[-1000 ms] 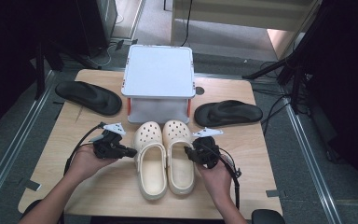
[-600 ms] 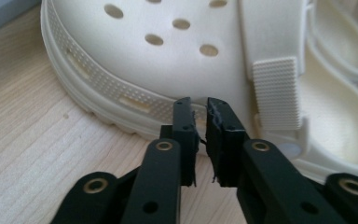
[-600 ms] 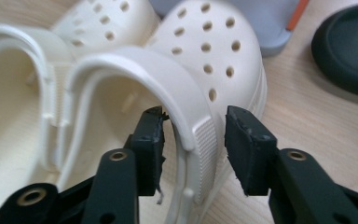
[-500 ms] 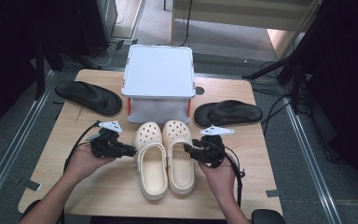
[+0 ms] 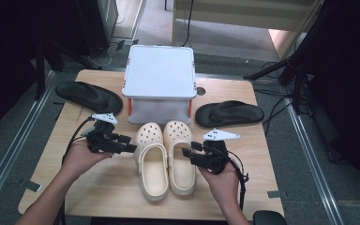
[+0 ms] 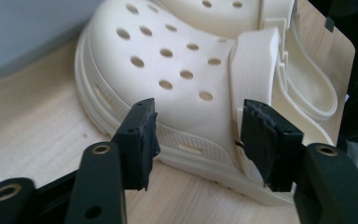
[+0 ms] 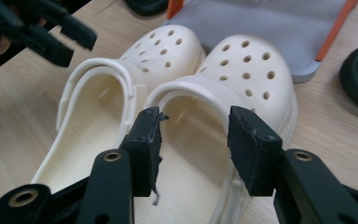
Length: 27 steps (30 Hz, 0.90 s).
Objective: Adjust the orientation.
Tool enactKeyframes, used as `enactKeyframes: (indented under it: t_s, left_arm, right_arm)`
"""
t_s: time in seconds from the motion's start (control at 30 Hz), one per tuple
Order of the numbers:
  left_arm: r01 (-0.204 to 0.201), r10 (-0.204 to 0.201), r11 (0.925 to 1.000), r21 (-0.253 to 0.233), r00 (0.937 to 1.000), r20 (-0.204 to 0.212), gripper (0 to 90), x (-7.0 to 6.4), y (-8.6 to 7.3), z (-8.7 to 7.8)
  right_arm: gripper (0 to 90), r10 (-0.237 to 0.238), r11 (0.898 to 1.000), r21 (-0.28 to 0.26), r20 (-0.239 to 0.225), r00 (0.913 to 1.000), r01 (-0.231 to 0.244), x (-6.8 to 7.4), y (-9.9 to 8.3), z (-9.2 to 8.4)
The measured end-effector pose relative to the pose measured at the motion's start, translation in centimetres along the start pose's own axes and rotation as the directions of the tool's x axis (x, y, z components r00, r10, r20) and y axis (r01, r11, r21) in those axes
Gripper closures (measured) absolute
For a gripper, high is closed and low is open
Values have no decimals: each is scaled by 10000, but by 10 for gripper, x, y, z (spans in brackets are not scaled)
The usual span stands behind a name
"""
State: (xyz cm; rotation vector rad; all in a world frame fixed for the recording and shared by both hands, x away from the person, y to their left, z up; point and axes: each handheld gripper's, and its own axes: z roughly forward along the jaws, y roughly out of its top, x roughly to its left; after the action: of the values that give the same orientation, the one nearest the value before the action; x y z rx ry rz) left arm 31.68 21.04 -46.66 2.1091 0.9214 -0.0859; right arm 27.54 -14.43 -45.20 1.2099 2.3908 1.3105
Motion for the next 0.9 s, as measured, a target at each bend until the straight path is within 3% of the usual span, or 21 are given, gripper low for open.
enactKeyframes:
  t_s: [0.23, 0.47, 0.9]
  left_arm:
    - [-150, 150, 9996, -235, 9999, 30, 392, 4, 9, -5]
    - [-578, 584, 9969, -532, 9983, 94, 347, 3, 18, -12]
    - [-539, 529, 9978, -379, 9982, -266, 556, 8, 42, -26]
  right_arm:
    - [538, -248, 9992, 309, -215, 9995, 254, 8, -4, 7]
    - [525, -317, 9984, 467, -307, 9990, 331, 12, -6, 12]
    - [511, -229, 9980, 578, -492, 9985, 258, 18, -13, 21]
